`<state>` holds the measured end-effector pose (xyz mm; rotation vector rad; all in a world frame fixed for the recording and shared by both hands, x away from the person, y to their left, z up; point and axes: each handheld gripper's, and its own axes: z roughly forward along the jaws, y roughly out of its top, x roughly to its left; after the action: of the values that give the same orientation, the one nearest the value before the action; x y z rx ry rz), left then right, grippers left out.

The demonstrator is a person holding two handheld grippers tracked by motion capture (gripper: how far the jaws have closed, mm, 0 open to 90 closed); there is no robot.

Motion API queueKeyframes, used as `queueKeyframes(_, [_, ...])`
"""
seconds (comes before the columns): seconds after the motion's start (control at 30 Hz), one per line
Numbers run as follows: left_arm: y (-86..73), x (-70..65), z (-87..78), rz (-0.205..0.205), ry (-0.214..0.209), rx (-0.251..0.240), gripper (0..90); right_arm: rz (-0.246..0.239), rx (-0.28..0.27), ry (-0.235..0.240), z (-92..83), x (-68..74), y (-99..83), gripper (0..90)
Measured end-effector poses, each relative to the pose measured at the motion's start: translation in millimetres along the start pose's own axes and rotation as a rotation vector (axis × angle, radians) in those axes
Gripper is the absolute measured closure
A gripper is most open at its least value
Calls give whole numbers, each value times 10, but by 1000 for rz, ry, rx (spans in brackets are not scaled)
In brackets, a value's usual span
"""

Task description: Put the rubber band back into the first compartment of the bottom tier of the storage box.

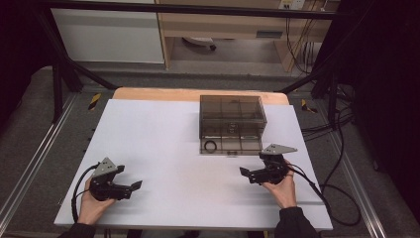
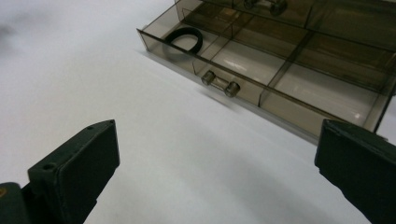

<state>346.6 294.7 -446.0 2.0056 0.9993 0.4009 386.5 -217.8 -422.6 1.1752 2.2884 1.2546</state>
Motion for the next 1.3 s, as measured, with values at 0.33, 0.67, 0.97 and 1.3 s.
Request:
queueKeyframes(0.33, [0,-4,-2,1,-3,0,61,-4,-7,-4,-106,-78,-179,8])
queueKeyframes(0.67, [1,-9,-2,4,-6,-1,62,2,-6,13,-185,-145,-341,8])
queueKeyframes(0.97, [4,-20,0,6,-7,-3,62,16,-14,36,-249,-189,-493,8])
queueKeyframes(1.3, [5,-22,-6,9,-9,-4,62,2,6,44,-229,-169,-512,8])
